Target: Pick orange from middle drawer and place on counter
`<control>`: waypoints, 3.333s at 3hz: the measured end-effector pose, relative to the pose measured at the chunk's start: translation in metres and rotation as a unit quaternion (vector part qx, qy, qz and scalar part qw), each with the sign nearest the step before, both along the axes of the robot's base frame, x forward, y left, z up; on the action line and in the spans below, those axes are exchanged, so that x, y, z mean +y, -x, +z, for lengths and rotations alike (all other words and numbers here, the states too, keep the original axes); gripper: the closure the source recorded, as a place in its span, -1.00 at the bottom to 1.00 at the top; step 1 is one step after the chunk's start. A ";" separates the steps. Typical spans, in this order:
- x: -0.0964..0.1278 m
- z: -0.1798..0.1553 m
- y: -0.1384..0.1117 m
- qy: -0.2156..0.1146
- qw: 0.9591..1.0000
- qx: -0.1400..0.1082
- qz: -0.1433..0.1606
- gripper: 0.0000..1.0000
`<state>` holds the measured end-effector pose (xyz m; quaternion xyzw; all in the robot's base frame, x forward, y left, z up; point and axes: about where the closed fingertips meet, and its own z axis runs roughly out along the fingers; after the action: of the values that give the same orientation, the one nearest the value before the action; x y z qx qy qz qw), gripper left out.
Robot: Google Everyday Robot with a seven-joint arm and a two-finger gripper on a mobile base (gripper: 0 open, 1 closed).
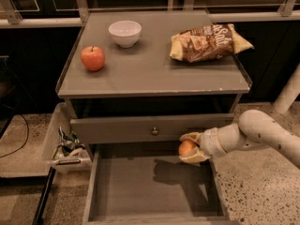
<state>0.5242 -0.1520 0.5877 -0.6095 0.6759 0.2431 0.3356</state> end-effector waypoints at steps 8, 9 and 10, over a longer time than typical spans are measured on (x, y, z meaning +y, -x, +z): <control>0.074 0.328 -0.044 0.098 0.956 -0.268 0.075 1.00; 0.084 0.329 -0.063 0.090 0.951 -0.281 0.088 1.00; 0.104 0.333 -0.106 0.068 0.946 -0.301 0.101 1.00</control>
Offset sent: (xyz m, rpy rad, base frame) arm -0.0645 0.0052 0.1043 -0.0566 -0.2541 0.0514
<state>0.6299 -0.0481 0.9211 -0.7406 0.4931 0.0349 0.4550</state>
